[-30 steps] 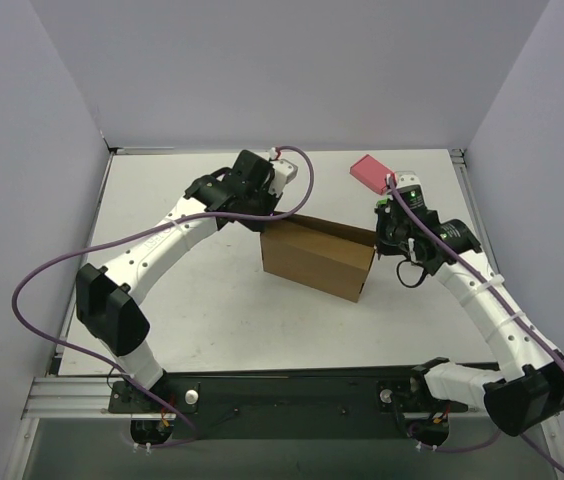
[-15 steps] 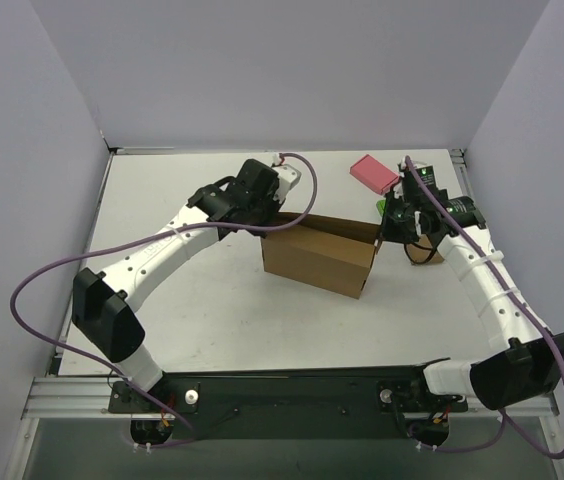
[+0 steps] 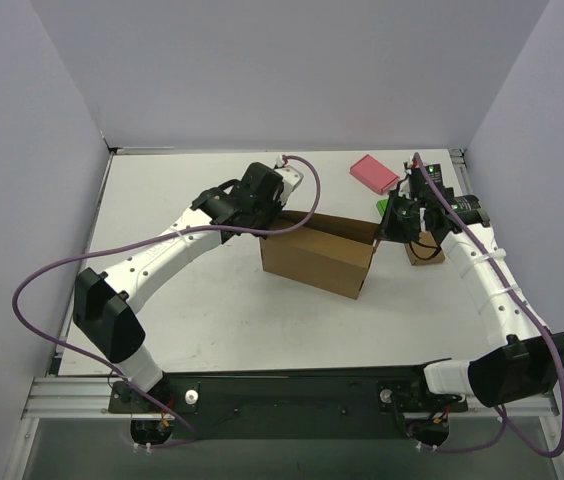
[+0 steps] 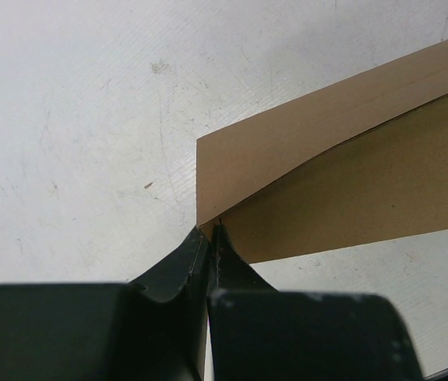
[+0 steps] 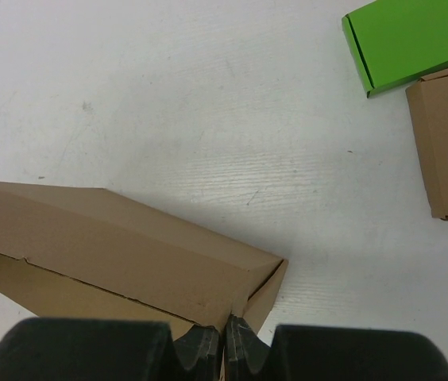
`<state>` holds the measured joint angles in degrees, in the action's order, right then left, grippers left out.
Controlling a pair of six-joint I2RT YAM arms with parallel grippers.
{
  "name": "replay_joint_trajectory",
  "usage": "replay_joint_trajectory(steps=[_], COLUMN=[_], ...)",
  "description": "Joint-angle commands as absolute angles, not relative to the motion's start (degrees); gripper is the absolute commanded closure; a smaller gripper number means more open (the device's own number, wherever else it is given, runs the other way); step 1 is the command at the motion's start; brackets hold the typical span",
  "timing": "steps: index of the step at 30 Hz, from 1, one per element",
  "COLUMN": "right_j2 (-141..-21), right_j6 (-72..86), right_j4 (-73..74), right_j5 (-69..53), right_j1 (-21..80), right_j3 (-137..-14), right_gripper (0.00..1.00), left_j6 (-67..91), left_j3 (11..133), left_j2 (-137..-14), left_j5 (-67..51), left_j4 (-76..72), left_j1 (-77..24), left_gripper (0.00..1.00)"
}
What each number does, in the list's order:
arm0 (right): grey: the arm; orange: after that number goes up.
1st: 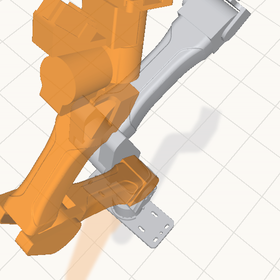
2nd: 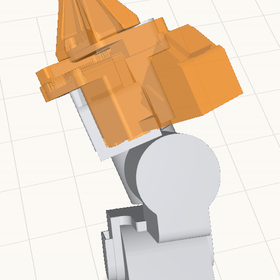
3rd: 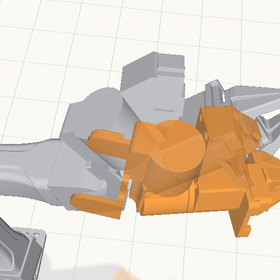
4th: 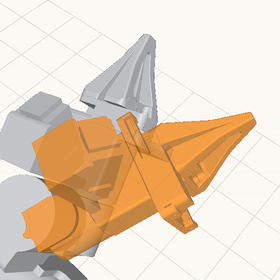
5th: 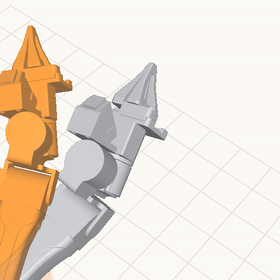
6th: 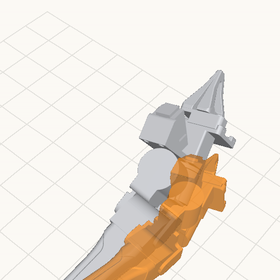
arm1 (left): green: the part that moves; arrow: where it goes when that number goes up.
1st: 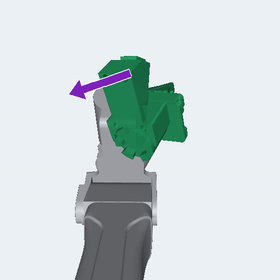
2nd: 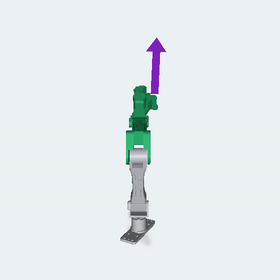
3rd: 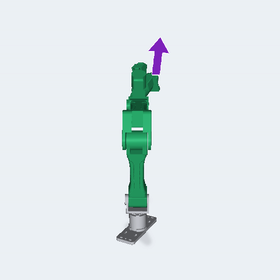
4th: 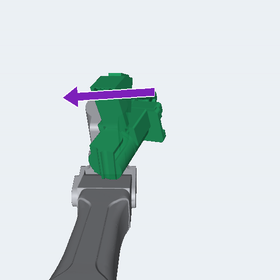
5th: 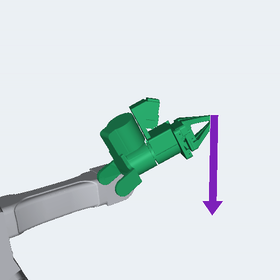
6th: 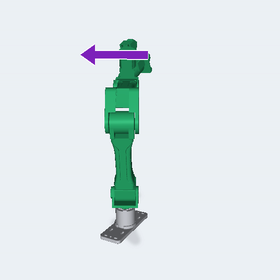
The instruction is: Fold the paper box
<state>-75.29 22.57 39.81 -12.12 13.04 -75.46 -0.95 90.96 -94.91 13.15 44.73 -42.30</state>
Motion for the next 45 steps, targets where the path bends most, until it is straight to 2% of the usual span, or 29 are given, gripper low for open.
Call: replay_joint_trajectory(steps=[1, 22, 34, 45], right_j2=[-75.41, -74.36, -68.65, -59.68], right_j6=[24.96, 23.29, 25.57, 33.56], right_j4=[37.71, 37.62, 36.30, 32.08], right_j5=[-16.44, -16.97, -0.18, 19.23], right_j1=[12.83, 11.60, 22.13, 34.88], right_j3=[-77.43, -75.51, -67.42, -53.89], right_gripper=[1.00, 1.00, 1.00, 1.00], left_j6=[-2.64, -2.81, -0.97, -0.26], left_j3=[89.56, 90.53, 92.20, 92.20], left_j2=[-96.15, -97.12, -97.38, -97.21], left_j5=[12.66, 12.48, 9.41, 6.59], left_j4=[48.25, 48.78, 48.78, 47.37], left_j1=[-42.71, -42.71, -42.71, -42.63], left_gripper=[1.00, 1.00, 1.00, 1.00])
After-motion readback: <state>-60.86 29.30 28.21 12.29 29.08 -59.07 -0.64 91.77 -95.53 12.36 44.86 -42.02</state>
